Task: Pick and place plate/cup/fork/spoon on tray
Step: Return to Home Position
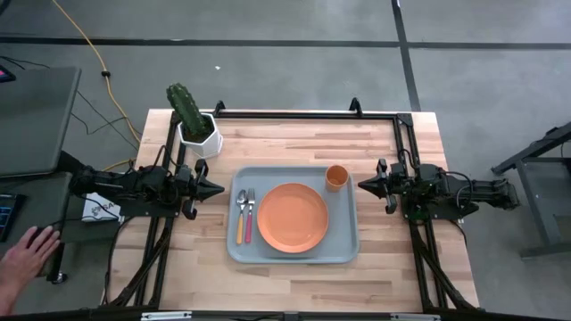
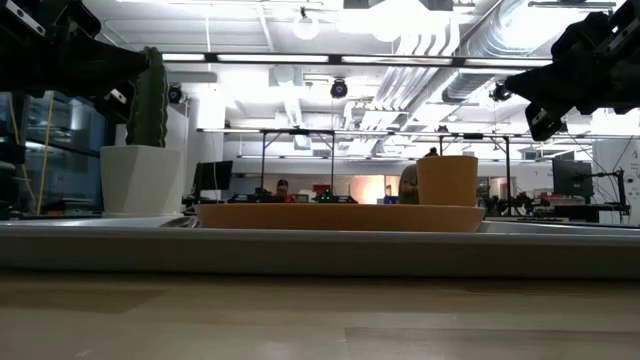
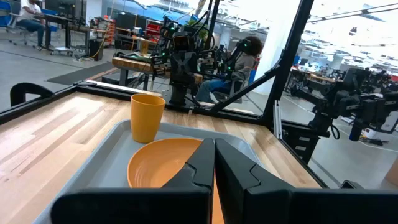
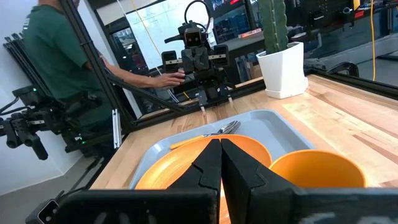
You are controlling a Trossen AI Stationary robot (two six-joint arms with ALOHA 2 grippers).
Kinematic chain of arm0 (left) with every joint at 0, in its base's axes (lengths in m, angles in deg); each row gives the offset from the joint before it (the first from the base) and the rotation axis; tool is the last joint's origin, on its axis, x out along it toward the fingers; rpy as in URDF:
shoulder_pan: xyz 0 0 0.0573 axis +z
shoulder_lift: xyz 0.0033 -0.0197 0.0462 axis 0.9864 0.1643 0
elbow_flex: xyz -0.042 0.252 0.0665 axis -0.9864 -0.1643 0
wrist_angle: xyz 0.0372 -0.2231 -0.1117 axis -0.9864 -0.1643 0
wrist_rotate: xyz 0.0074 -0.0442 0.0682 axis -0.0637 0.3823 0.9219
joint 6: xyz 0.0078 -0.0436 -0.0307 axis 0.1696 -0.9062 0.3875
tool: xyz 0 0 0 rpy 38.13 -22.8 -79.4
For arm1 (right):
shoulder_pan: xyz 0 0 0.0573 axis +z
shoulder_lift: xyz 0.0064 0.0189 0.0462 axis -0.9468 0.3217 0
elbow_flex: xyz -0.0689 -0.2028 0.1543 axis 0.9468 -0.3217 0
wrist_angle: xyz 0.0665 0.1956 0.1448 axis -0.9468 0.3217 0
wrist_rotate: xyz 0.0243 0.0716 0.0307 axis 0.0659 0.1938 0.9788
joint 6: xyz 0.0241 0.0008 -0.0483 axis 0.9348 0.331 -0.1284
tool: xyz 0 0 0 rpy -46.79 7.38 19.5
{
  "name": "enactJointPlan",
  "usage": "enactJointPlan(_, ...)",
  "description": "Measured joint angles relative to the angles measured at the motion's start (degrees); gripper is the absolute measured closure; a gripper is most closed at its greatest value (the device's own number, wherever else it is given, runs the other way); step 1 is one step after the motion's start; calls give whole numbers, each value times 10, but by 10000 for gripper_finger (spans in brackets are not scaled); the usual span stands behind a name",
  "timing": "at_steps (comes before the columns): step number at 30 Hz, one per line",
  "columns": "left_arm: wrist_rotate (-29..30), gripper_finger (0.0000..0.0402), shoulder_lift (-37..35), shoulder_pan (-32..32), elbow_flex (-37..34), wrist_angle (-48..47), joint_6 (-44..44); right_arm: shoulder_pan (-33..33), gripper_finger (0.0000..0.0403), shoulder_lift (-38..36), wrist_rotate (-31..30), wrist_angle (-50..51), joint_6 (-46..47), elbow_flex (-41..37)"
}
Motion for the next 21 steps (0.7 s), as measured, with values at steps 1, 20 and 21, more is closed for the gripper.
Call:
enactJointPlan(1,0,401,0,0,0,0,0,0,403,0,0,0,0,0)
enactJointPlan(20,0,401,0,0,0,0,0,0,403,0,0,0,0,0)
enactJointPlan(21,0,401,0,0,0,0,0,0,403,0,0,0,0,0)
